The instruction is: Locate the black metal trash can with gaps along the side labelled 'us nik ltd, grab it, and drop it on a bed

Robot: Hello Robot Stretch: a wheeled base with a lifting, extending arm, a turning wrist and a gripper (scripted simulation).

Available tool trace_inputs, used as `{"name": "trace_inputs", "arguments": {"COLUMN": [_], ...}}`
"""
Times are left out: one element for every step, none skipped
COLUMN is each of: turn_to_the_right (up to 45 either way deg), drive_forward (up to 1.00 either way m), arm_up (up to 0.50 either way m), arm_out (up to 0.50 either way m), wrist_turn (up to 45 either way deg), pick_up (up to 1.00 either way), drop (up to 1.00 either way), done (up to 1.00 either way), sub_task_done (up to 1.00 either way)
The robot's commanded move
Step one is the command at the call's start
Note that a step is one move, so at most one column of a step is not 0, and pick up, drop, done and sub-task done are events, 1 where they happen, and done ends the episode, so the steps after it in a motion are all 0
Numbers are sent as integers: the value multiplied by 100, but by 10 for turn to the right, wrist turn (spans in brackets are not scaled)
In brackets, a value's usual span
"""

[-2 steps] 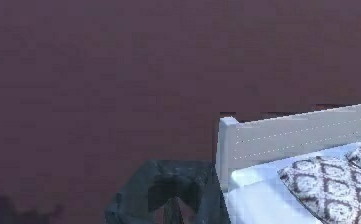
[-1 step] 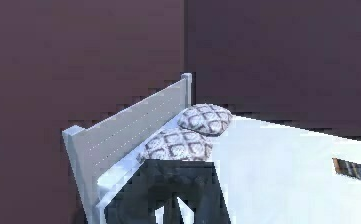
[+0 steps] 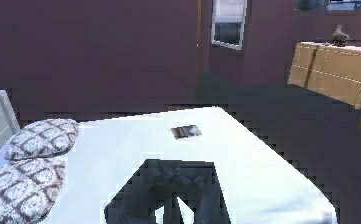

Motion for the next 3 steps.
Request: {"name": "trace_inputs", "arguments": {"turn_to_the_right": [450, 120, -450], "drive_forward": [0, 0, 0], "arm_up": [0, 0, 0], "arm_out": [0, 0, 0], "wrist_turn": [0, 0, 0], "pick_up": [0, 0, 0], "drop": [0, 0, 0], "done": [0, 0, 0], "sub_task_done": [0, 0, 0]}}
